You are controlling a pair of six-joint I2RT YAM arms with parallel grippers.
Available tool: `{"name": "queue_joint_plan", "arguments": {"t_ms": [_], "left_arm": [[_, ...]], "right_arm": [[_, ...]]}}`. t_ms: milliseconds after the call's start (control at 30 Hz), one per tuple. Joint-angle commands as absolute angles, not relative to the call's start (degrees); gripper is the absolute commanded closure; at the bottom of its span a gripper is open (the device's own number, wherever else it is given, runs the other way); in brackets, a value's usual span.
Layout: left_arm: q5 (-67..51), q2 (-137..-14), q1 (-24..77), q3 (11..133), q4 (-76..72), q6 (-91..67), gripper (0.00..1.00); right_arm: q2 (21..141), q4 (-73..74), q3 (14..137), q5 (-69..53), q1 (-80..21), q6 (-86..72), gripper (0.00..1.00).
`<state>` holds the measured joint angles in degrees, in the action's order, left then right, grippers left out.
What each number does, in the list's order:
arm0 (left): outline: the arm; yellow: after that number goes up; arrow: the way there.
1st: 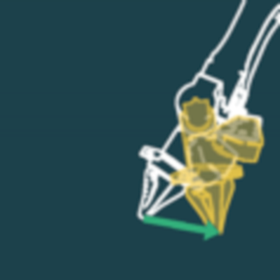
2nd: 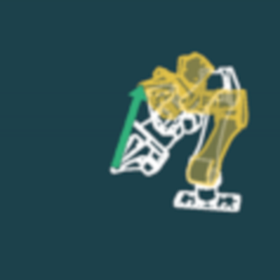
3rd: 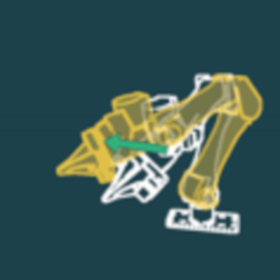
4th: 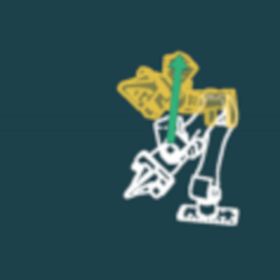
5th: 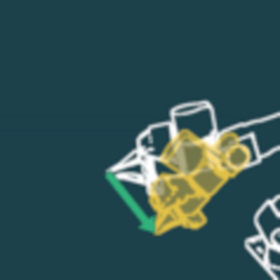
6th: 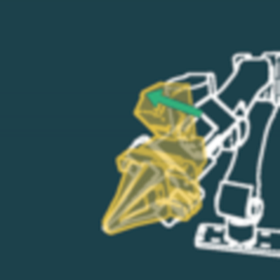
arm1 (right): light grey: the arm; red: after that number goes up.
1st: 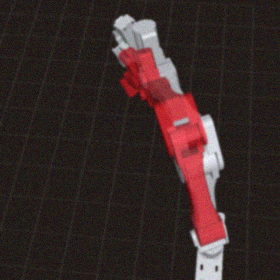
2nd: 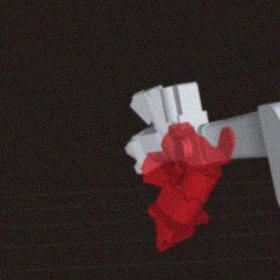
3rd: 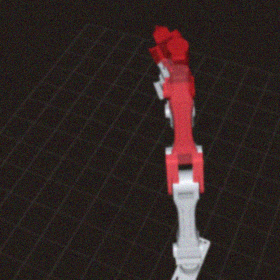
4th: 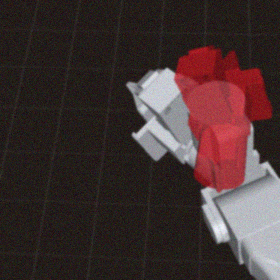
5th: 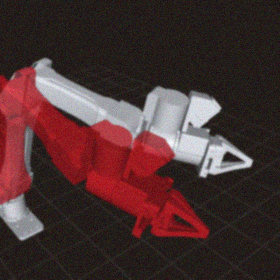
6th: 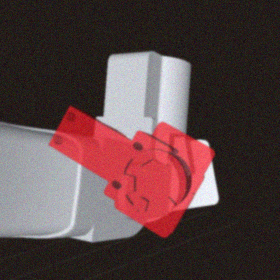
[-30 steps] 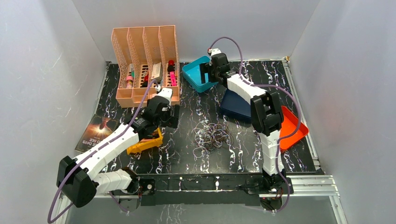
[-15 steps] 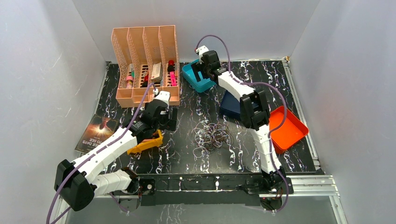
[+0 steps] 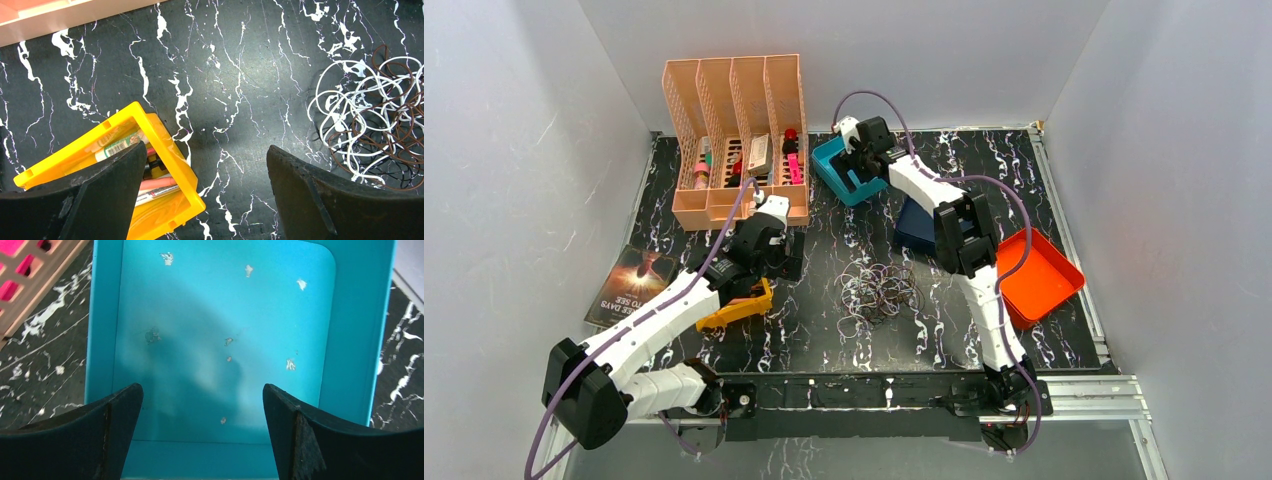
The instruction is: Untangle the cables
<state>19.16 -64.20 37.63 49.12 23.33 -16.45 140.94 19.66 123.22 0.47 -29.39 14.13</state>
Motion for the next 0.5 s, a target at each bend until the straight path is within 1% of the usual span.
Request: {"name": "queue_joint_plan", "arguments": {"t_ms": [0,133,467], "left_arm": [[20.5,-63.9,37.5,49.3,23.5,-16.0,0.11],[20.6,-64.0,37.5,49.4,23.4,-16.0,0.11],[19.7,-64.8,37.5,49.4,23.0,-16.0,0.11]], "right_arm": [[137.9,25.6,124.3,-6.7,-30.5,19.5,0.02],[135.2,27.7,120.7,-9.9,-30.6,21.8,0.02],[124.0,28.1,106.1,-17.3,-32.6,22.6,0.02]]}}
